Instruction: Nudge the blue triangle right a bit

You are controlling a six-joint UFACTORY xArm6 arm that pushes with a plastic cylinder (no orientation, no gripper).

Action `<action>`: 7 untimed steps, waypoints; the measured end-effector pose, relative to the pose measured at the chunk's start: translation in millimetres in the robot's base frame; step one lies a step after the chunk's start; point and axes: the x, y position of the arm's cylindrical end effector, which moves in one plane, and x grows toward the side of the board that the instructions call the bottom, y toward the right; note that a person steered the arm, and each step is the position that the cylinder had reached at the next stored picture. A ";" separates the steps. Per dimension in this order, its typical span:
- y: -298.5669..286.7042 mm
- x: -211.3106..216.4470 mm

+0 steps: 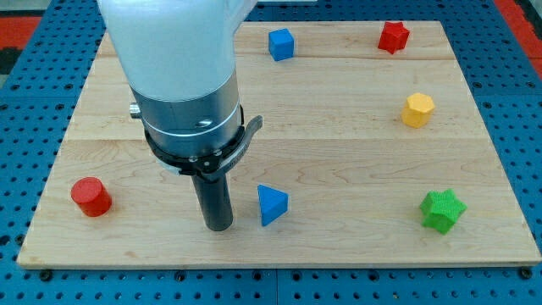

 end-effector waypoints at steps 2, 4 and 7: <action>21.4 0.0; 28.9 0.0; 43.2 0.0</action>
